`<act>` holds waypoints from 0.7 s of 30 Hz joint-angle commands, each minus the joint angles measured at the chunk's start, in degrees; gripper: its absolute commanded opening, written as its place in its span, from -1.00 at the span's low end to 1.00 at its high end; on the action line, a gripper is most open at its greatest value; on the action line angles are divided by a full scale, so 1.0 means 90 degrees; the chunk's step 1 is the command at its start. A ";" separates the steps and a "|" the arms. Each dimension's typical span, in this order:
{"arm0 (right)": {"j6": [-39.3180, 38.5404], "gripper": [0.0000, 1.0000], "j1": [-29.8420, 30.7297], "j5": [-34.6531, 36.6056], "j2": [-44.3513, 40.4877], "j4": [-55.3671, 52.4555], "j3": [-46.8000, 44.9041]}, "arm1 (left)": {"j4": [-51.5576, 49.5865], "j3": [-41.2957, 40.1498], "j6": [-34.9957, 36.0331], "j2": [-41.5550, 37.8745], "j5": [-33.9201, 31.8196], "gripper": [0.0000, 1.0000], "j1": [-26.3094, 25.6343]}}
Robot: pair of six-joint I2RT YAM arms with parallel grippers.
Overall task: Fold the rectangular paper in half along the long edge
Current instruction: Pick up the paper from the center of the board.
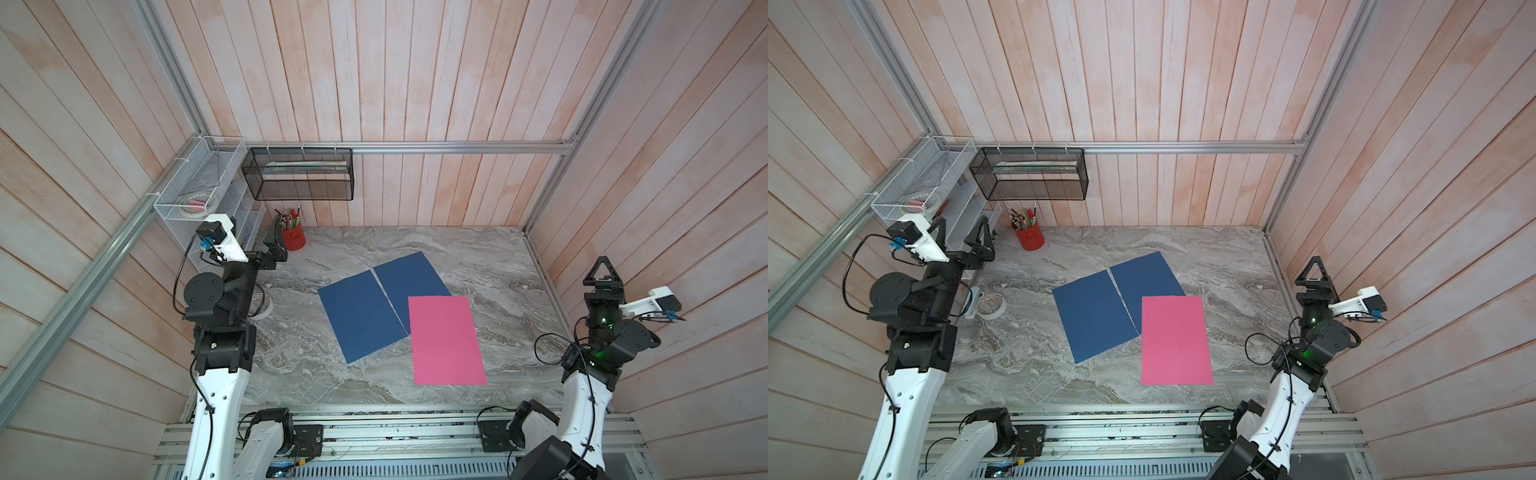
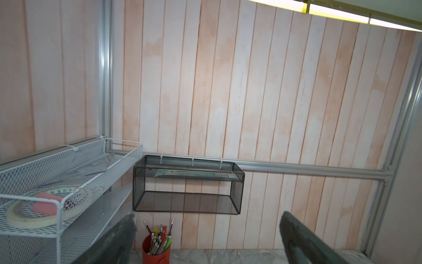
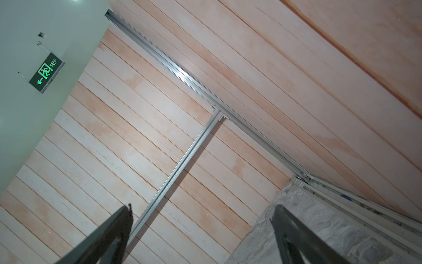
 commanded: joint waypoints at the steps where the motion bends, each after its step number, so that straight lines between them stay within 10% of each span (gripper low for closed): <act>1: 0.0245 0.96 -0.0008 -0.0501 -0.0039 0.0070 0.0271 | -0.0672 -0.0010 -0.0215 0.0082 0.0901 0.99 0.0031; 12: 0.0833 0.94 0.0028 -0.0579 -0.0056 0.1344 -0.0322 | 0.0251 0.0120 -0.1247 0.0120 0.1826 1.00 0.0031; 16: -0.0988 0.77 0.0611 -0.1359 0.0448 -0.0606 0.0793 | 0.0276 0.0225 -0.1533 0.0194 0.2208 0.85 0.0007; 21: -0.3055 0.71 0.2284 -0.0027 0.0722 -0.3065 0.1840 | -0.0069 0.0148 -0.1526 0.0184 0.1882 0.79 -0.0359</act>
